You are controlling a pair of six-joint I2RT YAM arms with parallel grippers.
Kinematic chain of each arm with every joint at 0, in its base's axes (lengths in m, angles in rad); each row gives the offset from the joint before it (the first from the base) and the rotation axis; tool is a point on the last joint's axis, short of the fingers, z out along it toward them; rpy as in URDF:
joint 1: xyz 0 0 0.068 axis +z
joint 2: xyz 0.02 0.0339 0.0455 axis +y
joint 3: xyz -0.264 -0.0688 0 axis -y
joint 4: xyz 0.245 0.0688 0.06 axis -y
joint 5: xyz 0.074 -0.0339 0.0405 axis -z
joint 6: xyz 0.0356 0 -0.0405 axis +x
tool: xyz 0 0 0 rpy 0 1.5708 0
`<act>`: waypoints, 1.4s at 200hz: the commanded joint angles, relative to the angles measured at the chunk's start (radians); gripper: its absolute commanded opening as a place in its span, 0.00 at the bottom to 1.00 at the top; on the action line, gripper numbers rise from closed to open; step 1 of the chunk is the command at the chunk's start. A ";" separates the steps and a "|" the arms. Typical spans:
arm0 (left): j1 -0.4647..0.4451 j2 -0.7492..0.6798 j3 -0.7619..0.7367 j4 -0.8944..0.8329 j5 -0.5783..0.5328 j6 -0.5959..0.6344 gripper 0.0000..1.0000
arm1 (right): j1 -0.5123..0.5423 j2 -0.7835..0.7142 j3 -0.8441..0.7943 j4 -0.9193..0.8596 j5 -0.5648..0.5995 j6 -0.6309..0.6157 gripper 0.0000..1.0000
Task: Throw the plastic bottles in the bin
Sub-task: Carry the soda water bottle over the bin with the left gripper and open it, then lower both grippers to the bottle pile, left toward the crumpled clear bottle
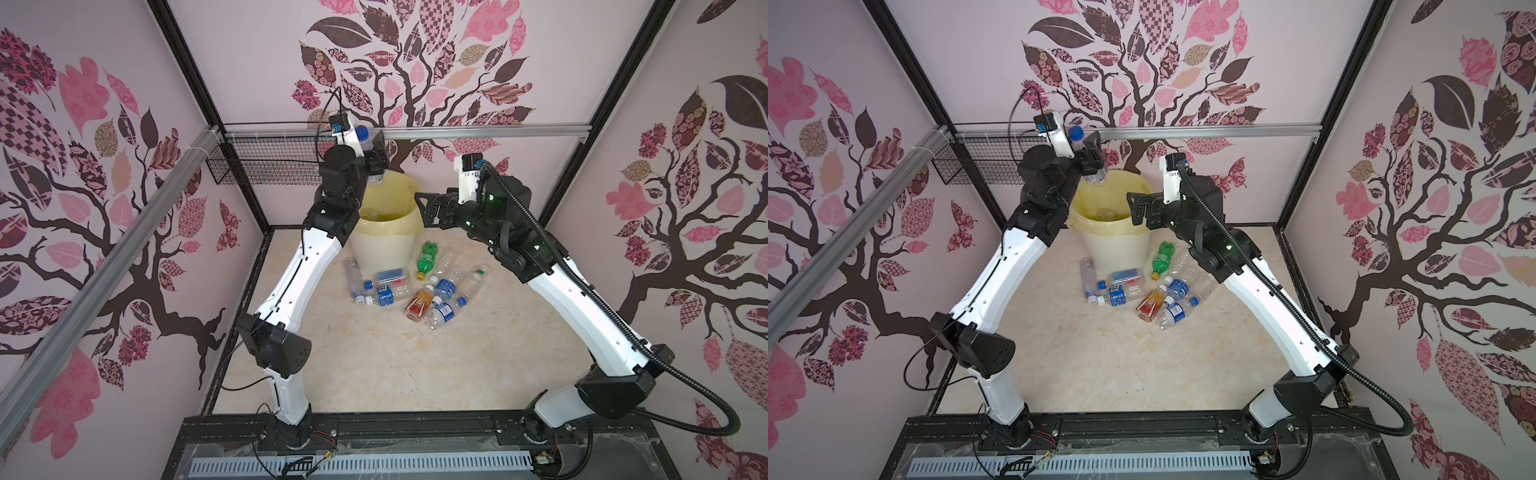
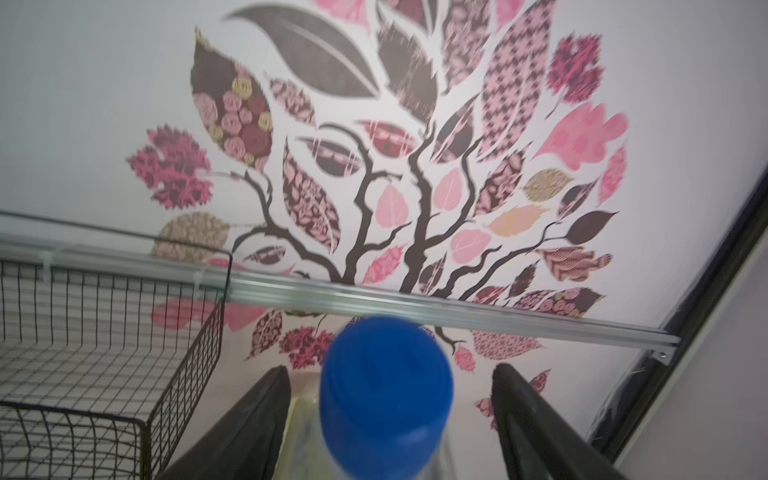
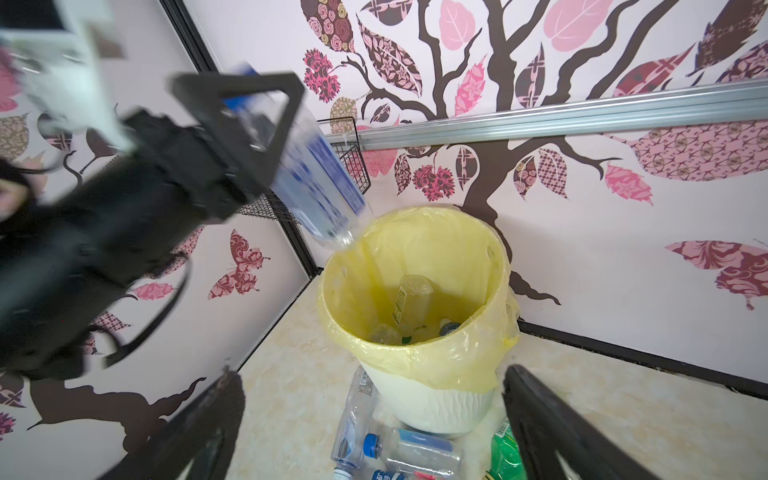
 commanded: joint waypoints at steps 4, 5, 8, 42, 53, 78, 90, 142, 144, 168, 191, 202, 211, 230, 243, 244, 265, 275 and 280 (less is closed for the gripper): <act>-0.004 0.043 0.060 -0.146 -0.010 -0.048 0.97 | -0.006 -0.011 -0.006 0.000 -0.028 0.015 1.00; -0.005 0.042 0.057 -0.145 -0.010 -0.046 0.97 | -0.006 -0.012 -0.007 0.000 -0.028 0.015 1.00; -0.006 0.040 0.050 -0.144 -0.011 -0.044 0.97 | -0.006 -0.014 -0.010 0.001 -0.029 0.016 0.99; -0.016 -0.005 -0.027 -0.129 -0.020 -0.039 0.97 | -0.008 -0.018 -0.015 -0.002 -0.044 0.032 0.99; -0.019 -0.019 -0.046 -0.125 -0.019 -0.038 0.97 | -0.007 -0.019 -0.014 -0.005 -0.044 0.037 1.00; -0.022 -0.040 -0.073 -0.122 -0.023 -0.037 0.97 | -0.007 -0.022 -0.013 -0.010 -0.045 0.041 0.99; -0.023 -0.044 -0.081 -0.120 -0.022 -0.039 0.97 | -0.007 -0.022 -0.010 -0.014 -0.044 0.043 0.99; -0.026 -0.053 -0.095 -0.131 -0.018 -0.045 0.97 | -0.009 -0.018 -0.012 -0.025 -0.041 0.044 0.99; -0.027 -0.054 -0.096 -0.133 -0.018 -0.045 0.97 | -0.008 -0.018 -0.011 -0.025 -0.041 0.043 1.00; -0.026 -0.069 -0.110 -0.147 -0.014 -0.043 0.97 | -0.007 -0.009 -0.005 -0.035 -0.047 0.048 1.00; -0.025 -0.095 -0.126 -0.186 -0.016 -0.043 0.97 | -0.007 -0.011 -0.013 -0.040 -0.055 0.062 1.00; -0.026 -0.113 -0.136 -0.214 -0.015 -0.050 0.97 | -0.008 -0.011 -0.023 -0.044 -0.059 0.067 1.00; -0.026 -0.131 -0.146 -0.240 -0.018 -0.058 0.97 | -0.007 -0.011 -0.026 -0.052 -0.061 0.068 0.99; -0.026 -0.162 -0.147 -0.326 -0.032 -0.075 0.97 | -0.007 -0.007 -0.043 -0.066 -0.062 0.081 1.00; -0.025 -0.183 -0.154 -0.385 -0.042 -0.082 0.97 | -0.007 -0.017 -0.074 -0.057 -0.068 0.094 1.00; -0.026 -0.185 -0.154 -0.388 -0.043 -0.083 0.97 | -0.008 -0.018 -0.079 -0.055 -0.068 0.096 1.00; -0.025 -0.252 -0.221 -0.446 -0.058 -0.109 0.97 | -0.006 -0.063 -0.180 0.016 -0.102 0.136 0.99; -0.023 -0.293 -0.289 -0.461 -0.069 -0.127 0.97 | -0.005 -0.077 -0.214 0.037 -0.114 0.149 0.99; -0.021 -0.316 -0.317 -0.469 -0.071 -0.132 0.97 | -0.003 -0.081 -0.229 0.044 -0.120 0.149 0.99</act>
